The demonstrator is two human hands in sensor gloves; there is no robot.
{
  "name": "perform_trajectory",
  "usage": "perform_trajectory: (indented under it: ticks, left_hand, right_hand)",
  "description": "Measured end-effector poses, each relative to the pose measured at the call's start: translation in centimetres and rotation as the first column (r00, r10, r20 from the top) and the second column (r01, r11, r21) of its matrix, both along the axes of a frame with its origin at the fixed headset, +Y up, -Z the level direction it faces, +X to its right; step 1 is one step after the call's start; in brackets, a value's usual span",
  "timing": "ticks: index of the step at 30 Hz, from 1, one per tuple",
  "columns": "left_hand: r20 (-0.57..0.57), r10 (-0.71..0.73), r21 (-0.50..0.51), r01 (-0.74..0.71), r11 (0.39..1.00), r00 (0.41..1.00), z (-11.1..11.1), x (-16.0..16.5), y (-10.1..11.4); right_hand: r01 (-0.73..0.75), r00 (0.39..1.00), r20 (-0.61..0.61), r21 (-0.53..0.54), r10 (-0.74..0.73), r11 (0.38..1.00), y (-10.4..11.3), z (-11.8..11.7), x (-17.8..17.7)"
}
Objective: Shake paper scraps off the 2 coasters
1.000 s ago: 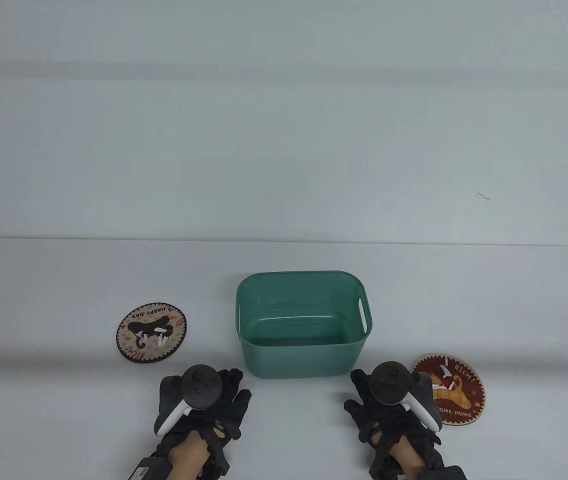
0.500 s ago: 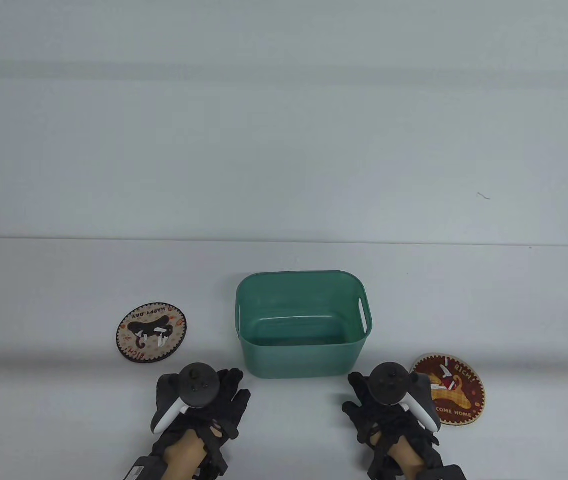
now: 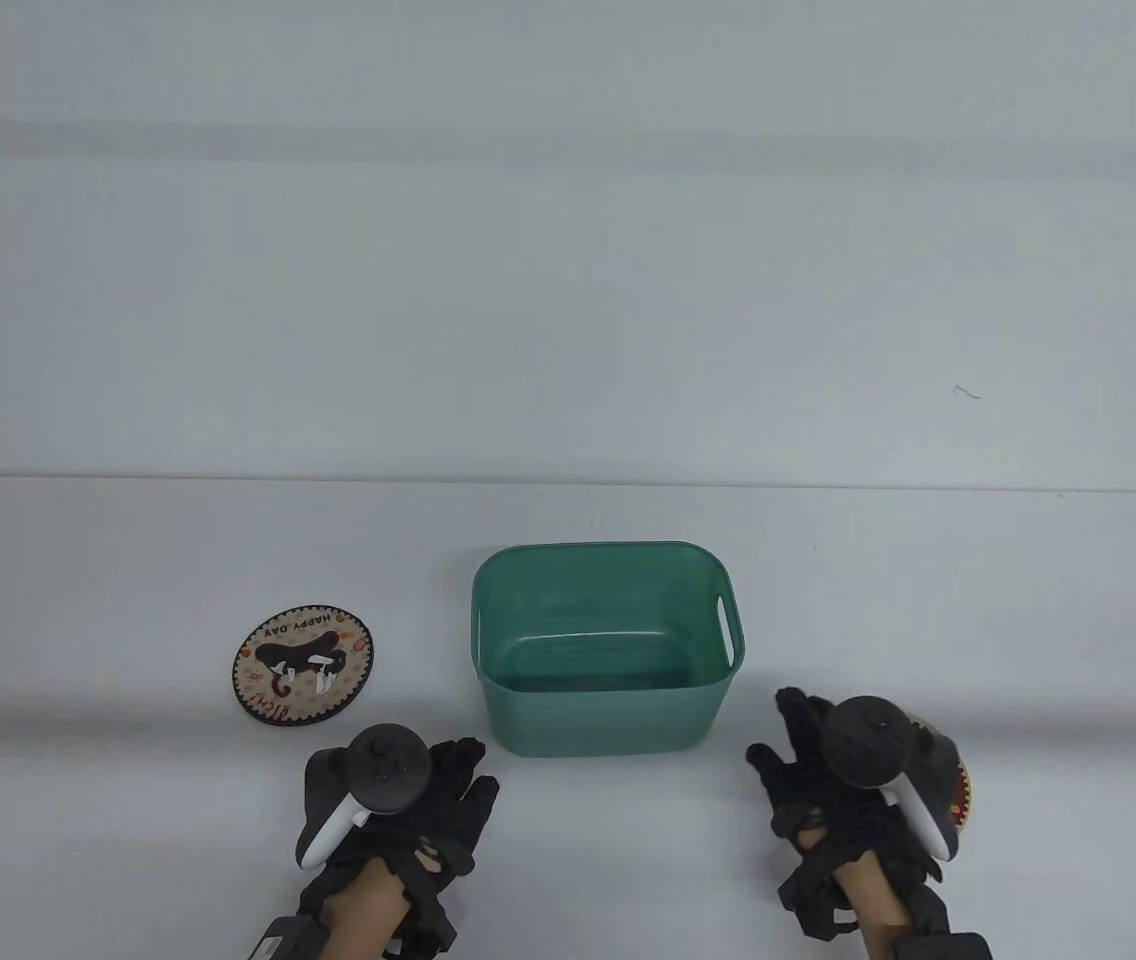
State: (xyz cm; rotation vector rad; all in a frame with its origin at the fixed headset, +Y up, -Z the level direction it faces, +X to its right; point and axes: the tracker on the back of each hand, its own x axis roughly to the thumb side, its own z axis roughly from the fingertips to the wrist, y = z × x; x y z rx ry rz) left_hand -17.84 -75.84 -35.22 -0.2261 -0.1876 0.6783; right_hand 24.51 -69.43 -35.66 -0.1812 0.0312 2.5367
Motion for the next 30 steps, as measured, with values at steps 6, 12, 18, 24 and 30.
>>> perform_trajectory:
  ticks: [6,12,18,24,30]
  left_hand:
    - [0.001,0.021,-0.005,-0.021,1.0,1.0,0.0,0.0,0.1]
    - [0.016,0.02,-0.019,-0.02,1.0,1.0,0.0,0.2,0.0]
    - [0.031,0.001,-0.044,0.0,0.999,1.0,0.0,0.3,-0.3]
    - [0.065,0.02,-0.069,-0.016,0.997,0.998,0.2,0.6,-0.4]
    - [0.084,0.014,-0.089,-0.006,0.996,0.996,0.1,0.8,-0.6]
  right_hand:
    - [0.073,0.974,0.219,-0.069,-0.057,0.995,-0.6,-1.3,7.5]
    - [0.076,0.933,0.359,-0.222,0.009,0.972,-3.6,-2.1,13.0]
    - [0.009,0.933,0.338,-0.369,0.125,0.93,-6.1,-2.7,13.9]
    - [-0.039,0.918,0.331,-0.473,0.218,0.88,-8.4,-3.2,13.4]
    - [-0.056,0.903,0.355,-0.461,0.242,0.886,-8.7,-3.2,13.0]
